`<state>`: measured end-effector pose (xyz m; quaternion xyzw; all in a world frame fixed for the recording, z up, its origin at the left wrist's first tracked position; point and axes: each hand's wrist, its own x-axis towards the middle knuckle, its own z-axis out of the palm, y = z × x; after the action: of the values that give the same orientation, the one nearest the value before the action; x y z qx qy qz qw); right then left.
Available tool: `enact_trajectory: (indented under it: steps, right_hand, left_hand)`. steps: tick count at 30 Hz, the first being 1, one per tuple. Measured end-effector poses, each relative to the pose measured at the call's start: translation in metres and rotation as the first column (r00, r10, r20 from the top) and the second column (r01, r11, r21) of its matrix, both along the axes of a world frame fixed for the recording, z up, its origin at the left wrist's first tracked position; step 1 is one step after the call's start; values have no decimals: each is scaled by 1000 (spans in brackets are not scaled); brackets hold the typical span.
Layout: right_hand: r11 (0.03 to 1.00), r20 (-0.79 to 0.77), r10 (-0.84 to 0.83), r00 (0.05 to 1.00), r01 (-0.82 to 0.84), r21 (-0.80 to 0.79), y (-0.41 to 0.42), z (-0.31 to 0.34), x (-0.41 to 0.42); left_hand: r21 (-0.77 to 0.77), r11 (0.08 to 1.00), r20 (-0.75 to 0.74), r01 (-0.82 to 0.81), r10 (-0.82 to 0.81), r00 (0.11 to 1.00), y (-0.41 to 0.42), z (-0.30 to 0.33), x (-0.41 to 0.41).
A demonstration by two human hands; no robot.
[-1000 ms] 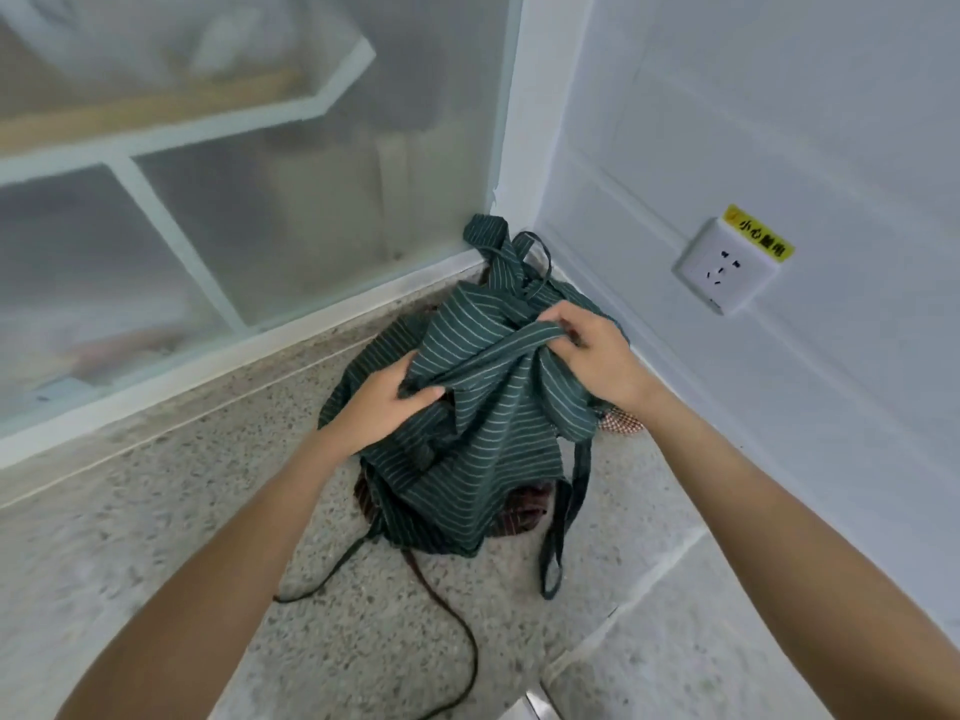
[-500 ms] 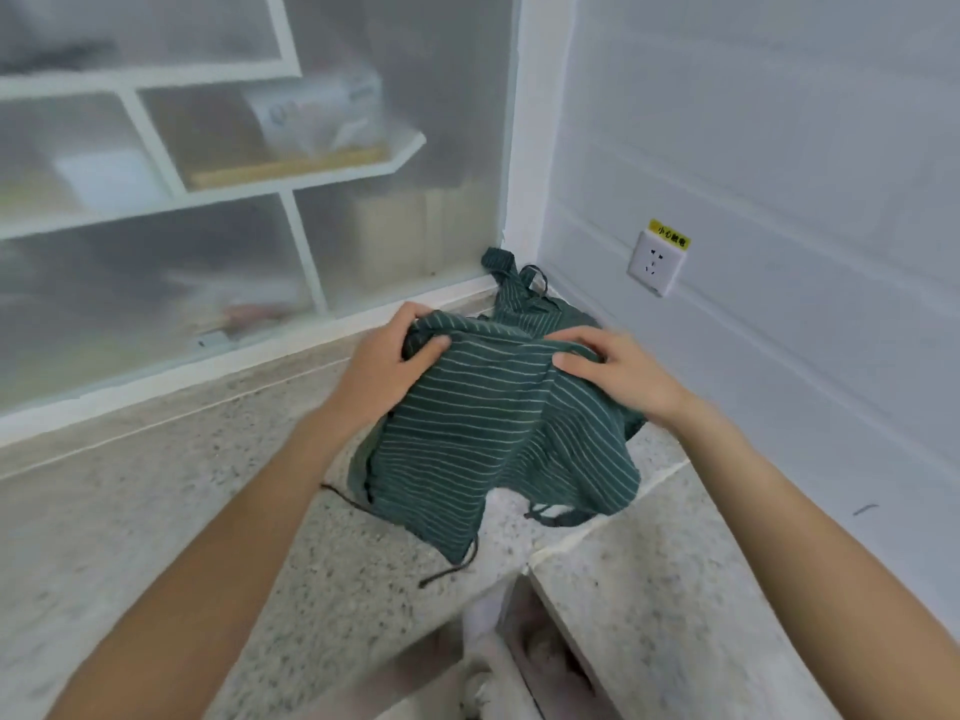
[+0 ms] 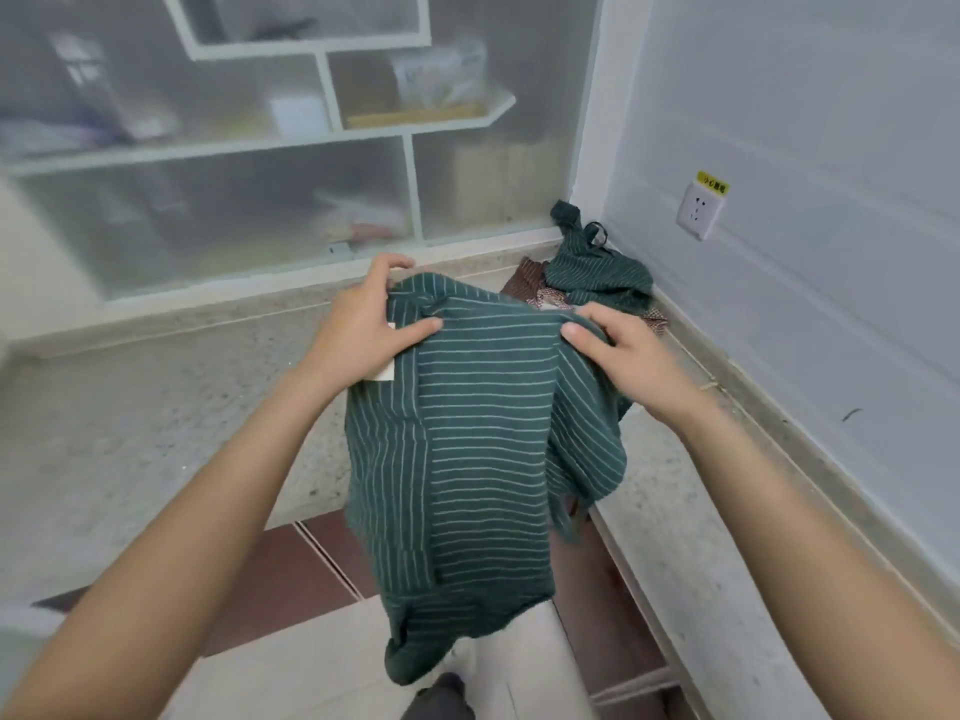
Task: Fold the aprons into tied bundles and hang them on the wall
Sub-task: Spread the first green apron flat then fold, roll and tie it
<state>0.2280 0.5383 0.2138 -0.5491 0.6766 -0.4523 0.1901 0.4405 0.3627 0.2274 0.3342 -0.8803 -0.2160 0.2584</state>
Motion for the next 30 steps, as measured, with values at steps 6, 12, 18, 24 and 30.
enact_trajectory:
  steps: [6,12,18,24,30]
  right_hand:
    - [1000,67,-22,998,23,-14,-23,-6,60]
    - [998,197,-50,979,45,31,-49,-19,102]
    - [991,27,-131,991,131,8,-54,-34,110]
    - [877,-607,-223,763,429,217,-35,-76,74]
    - [983,-444,12,896,70,168,-7,-95,124]
  left_hand:
    - [-3,997,-120,-76,75,990,31,-34,42]
    - [423,901,-125,93,-44,991,89,-88,63]
    - [628,775,-95,67,-10,995,90,-138,72]
    - [435,899,-47,45,-27,998,70,-138,90]
    - [369,928,-38,46,-34,999,53,-125,91]
